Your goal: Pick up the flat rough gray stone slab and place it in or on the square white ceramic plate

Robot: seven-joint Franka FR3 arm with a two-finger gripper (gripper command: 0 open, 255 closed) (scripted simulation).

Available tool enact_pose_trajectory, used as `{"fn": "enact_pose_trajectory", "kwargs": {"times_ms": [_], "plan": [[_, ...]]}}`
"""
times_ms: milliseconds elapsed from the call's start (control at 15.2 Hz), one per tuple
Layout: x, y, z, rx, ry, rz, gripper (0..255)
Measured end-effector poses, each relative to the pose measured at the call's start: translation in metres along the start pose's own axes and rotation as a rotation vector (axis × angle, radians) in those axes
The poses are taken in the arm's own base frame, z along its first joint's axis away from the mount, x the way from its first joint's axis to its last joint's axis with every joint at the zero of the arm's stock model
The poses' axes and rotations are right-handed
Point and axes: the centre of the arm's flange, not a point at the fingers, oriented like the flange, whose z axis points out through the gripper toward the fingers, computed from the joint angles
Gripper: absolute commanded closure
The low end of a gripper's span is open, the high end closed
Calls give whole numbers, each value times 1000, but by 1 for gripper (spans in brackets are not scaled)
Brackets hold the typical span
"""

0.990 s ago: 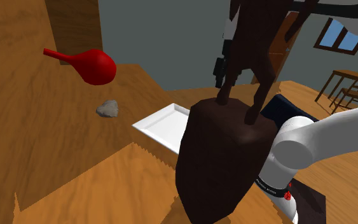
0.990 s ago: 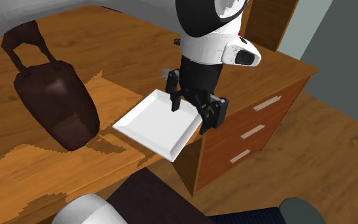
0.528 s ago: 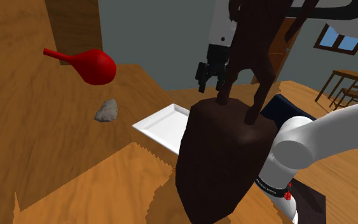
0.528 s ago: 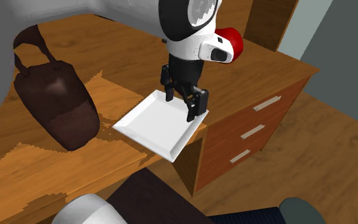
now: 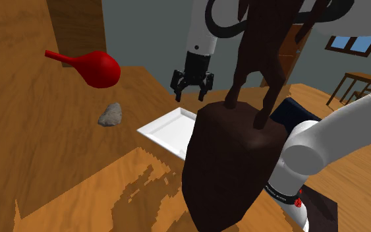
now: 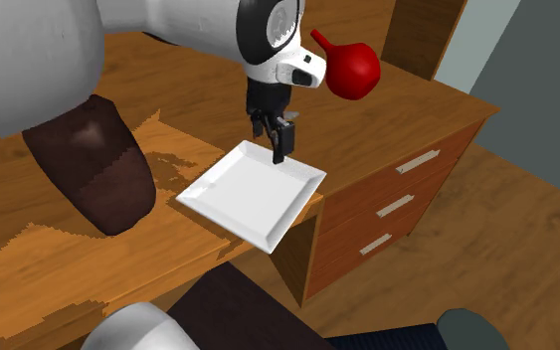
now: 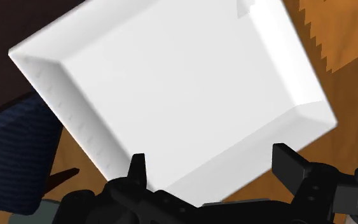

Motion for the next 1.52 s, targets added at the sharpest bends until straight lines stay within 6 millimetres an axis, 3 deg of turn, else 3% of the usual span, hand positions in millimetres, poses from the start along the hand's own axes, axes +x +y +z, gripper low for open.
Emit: {"fn": "enact_pose_trajectory", "kwargs": {"times_ms": [594,1320,1518], "plan": [[36,-100,32,18,68,172,0],[114,-212,67,44,149,385,0],[128,-228,77,47,162,420,0]]}}
